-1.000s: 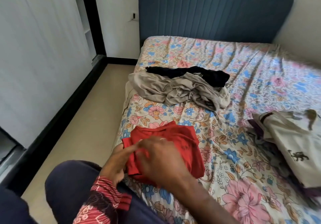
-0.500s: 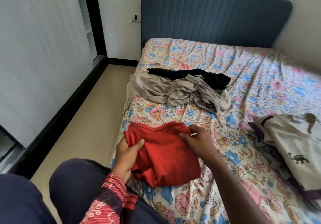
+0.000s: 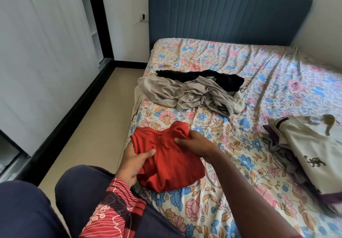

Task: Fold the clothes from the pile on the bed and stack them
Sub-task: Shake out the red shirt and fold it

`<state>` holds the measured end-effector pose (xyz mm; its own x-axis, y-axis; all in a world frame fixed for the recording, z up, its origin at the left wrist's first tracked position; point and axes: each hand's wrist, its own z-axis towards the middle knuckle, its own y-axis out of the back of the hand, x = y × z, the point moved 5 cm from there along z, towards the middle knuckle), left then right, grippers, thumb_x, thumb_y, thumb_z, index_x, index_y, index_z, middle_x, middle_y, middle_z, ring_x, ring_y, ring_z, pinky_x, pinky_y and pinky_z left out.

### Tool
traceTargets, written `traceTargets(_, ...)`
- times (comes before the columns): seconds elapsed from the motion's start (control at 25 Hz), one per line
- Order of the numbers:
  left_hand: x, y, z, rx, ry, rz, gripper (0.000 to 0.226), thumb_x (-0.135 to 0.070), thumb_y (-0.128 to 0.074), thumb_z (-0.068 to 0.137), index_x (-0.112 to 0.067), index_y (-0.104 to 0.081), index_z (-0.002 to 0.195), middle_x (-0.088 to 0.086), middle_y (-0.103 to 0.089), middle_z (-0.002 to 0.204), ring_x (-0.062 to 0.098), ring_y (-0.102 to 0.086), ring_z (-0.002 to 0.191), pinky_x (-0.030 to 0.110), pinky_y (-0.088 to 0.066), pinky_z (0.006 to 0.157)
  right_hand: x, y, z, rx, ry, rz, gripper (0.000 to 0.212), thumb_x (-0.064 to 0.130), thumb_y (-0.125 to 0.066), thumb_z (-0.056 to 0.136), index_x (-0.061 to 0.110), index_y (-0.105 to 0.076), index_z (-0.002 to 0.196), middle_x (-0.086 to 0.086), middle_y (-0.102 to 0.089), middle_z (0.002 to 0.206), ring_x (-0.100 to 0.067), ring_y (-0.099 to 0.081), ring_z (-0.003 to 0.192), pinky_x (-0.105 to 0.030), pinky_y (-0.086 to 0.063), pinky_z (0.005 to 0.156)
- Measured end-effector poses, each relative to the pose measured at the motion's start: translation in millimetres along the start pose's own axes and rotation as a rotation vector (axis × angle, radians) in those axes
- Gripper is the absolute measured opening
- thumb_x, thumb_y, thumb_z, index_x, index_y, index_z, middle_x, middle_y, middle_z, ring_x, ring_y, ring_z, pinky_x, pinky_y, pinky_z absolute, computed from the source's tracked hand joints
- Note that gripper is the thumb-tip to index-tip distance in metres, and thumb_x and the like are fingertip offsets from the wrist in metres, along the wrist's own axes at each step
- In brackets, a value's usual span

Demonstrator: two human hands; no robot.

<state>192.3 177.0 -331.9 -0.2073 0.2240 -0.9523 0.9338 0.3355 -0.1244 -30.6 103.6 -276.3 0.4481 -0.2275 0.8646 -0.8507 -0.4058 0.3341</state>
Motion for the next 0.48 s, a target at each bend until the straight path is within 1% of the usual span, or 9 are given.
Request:
traceTargets(0.08,-9,-6,0,0.008,-0.061,0.008,0.071,-0.002,-0.090,0.069,-0.026,-0.062,0.130,0.001,-0.074,0.119,0.023,-0.071,0.110,0.052,-0.053,0.102,-1,3,-6,0.022,0.060,0.125,0.026,0.021,-0.076,0.093,0.020,-0.067,0.118,-0.008,-0.075,0.115,-0.026,-0.073,0.107,-0.047,-0.058,0.098)
traceTargets(0.16,-21,-24,0,0.051,-0.107,0.002,0.070,0.000,-0.089,0.068,-0.025,-0.062,0.128,0.002,-0.074,0.119,0.024,-0.071,0.111,0.053,-0.052,0.104,1,24,-21,-0.035,0.137,0.230,0.032,0.013,-0.075,0.093,0.017,-0.066,0.123,-0.008,-0.076,0.114,-0.025,-0.073,0.108,-0.041,-0.060,0.095)
traceTargets(0.24,-36,-65,-3,0.128,-0.137,-0.010,0.071,-0.006,-0.091,0.063,-0.024,-0.063,0.125,0.002,-0.075,0.118,0.024,-0.071,0.110,0.053,-0.052,0.104,-1,71,-45,-0.213,0.209,0.247,0.033,0.011,-0.078,0.090,0.017,-0.067,0.121,-0.006,-0.077,0.110,-0.021,-0.073,0.103,-0.035,-0.060,0.089)
traceTargets(0.32,-49,-126,-9,0.217,-0.152,-0.025,0.074,-0.013,-0.091,0.057,-0.024,-0.063,0.125,0.001,-0.075,0.117,0.024,-0.071,0.109,0.050,-0.053,0.102,-6,133,-82,-0.404,0.236,0.221,0.031,0.012,-0.082,0.086,0.017,-0.071,0.115,-0.003,-0.078,0.103,-0.015,-0.074,0.094,-0.031,-0.059,0.082)
traceTargets(0.36,-53,-165,-17,0.279,-0.160,-0.042,0.075,-0.012,-0.093,0.057,-0.023,-0.063,0.125,0.002,-0.076,0.116,0.025,-0.071,0.109,0.049,-0.055,0.100,-10,167,-105,-0.494,0.243,0.209,0.028,0.012,-0.084,0.084,0.017,-0.073,0.110,-0.001,-0.079,0.099,-0.013,-0.074,0.090,-0.031,-0.059,0.080)
traceTargets(0.4,-56,-202,-28,0.340,-0.151,-0.073,0.073,-0.006,-0.093,0.060,-0.022,-0.063,0.125,0.003,-0.076,0.116,0.026,-0.072,0.109,0.047,-0.057,0.096,-15,199,-127,-0.581,0.244,0.184,0.025,0.013,-0.086,0.082,0.018,-0.075,0.103,0.000,-0.079,0.094,-0.013,-0.074,0.086,-0.033,-0.059,0.080)
traceTargets(0.48,-56,-270,-53,0.432,-0.131,-0.128,0.065,0.011,-0.082,0.071,-0.021,-0.062,0.124,0.004,-0.076,0.114,0.023,-0.073,0.104,0.037,-0.061,0.086,-25,255,-169,-0.714,0.217,0.100,0.022,0.018,-0.089,0.077,0.022,-0.078,0.096,0.001,-0.080,0.089,-0.016,-0.075,0.085,-0.039,-0.061,0.082)
